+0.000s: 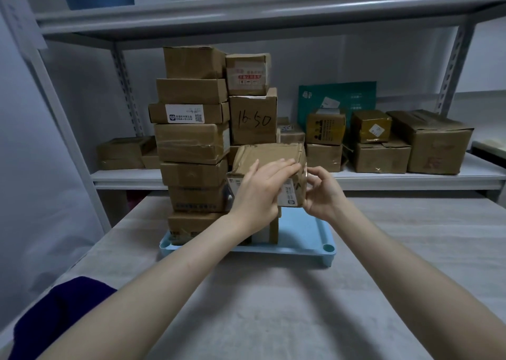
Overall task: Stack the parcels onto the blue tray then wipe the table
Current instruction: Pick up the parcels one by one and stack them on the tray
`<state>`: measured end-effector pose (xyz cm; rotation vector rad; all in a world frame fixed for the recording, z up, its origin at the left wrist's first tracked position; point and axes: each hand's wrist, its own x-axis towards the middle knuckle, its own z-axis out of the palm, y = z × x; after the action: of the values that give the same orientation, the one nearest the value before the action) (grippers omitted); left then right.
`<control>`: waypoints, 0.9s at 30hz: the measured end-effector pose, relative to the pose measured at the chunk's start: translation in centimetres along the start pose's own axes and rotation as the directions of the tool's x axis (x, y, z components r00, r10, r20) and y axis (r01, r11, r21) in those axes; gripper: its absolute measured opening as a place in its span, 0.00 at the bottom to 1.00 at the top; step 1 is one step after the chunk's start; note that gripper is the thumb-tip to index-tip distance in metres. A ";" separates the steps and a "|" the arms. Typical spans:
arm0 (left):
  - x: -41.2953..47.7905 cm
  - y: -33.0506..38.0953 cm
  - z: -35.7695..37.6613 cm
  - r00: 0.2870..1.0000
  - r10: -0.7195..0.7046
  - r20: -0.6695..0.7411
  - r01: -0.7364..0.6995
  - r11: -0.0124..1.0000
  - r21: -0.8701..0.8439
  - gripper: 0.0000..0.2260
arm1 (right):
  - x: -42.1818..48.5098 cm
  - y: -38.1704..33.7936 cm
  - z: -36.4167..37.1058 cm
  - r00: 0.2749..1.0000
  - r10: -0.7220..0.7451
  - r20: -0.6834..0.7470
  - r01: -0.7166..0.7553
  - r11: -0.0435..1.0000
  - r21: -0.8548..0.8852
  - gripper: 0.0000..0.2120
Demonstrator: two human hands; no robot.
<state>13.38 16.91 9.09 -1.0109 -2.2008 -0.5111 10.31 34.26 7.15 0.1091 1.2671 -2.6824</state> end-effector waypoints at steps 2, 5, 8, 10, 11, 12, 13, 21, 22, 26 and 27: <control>0.1 -0.4 0.0 0.999 -0.041 0.009 0.041 0.999 0.002 0.31 | 0.7 0.3 0.4 1.000 0.018 -0.009 -0.018 1.000 0.015 0.17; 0.4 -1.0 -0.3 0.995 -0.094 0.022 0.094 0.996 -0.003 0.31 | 1.6 0.7 0.7 0.999 0.037 -0.033 -0.035 0.998 0.049 0.14; 0.6 -1.4 -0.5 0.994 -0.102 0.049 0.102 0.995 0.015 0.30 | 2.5 1.1 0.8 0.997 0.050 -0.053 -0.049 0.999 0.022 0.14; 0.7 -1.7 -0.3 0.994 -0.097 0.058 0.095 0.995 0.039 0.30 | 3.0 1.3 0.8 0.994 0.041 -0.103 -0.048 0.997 -0.066 0.13; 0.6 -2.0 -0.2 0.993 -0.107 0.055 0.105 0.993 0.045 0.30 | 3.3 1.6 0.7 0.990 0.029 -0.139 -0.045 0.993 -0.112 0.12; 0.6 -2.2 -0.1 0.991 -0.125 0.048 0.123 0.991 0.050 0.29 | 3.5 1.8 0.6 0.985 0.014 -0.175 -0.040 0.989 -0.145 0.11; 0.7 -2.4 -0.1 0.989 -0.145 0.042 0.142 0.988 0.057 0.28 | 3.7 1.9 0.6 0.978 -0.005 -0.209 -0.029 0.986 -0.162 0.10; 0.3 -2.6 0.1 0.979 -0.204 -0.008 0.203 0.968 0.146 0.11 | 3.7 2.0 0.5 0.943 -0.122 -0.309 0.013 0.943 -0.333 0.08; 0.1 -2.7 0.2 0.976 -0.218 -0.010 0.217 0.965 0.147 0.11 | 3.6 2.1 0.4 0.939 -0.133 -0.318 0.007 0.929 -0.370 0.07; -0.2 -2.5 0.0 0.960 -0.280 -0.008 0.279 0.951 0.134 0.12 | 3.5 2.3 -0.2 0.933 -0.151 -0.327 -0.023 0.880 -0.474 0.05; -0.2 -2.4 -0.1 0.958 -0.288 -0.001 0.286 0.949 0.131 0.13 | 3.4 2.2 -0.3 0.931 -0.165 -0.325 -0.021 0.866 -0.500 0.05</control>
<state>11.70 15.26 8.88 -0.6319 -2.3777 -0.4806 7.38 32.74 4.82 0.5093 2.0720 -2.3608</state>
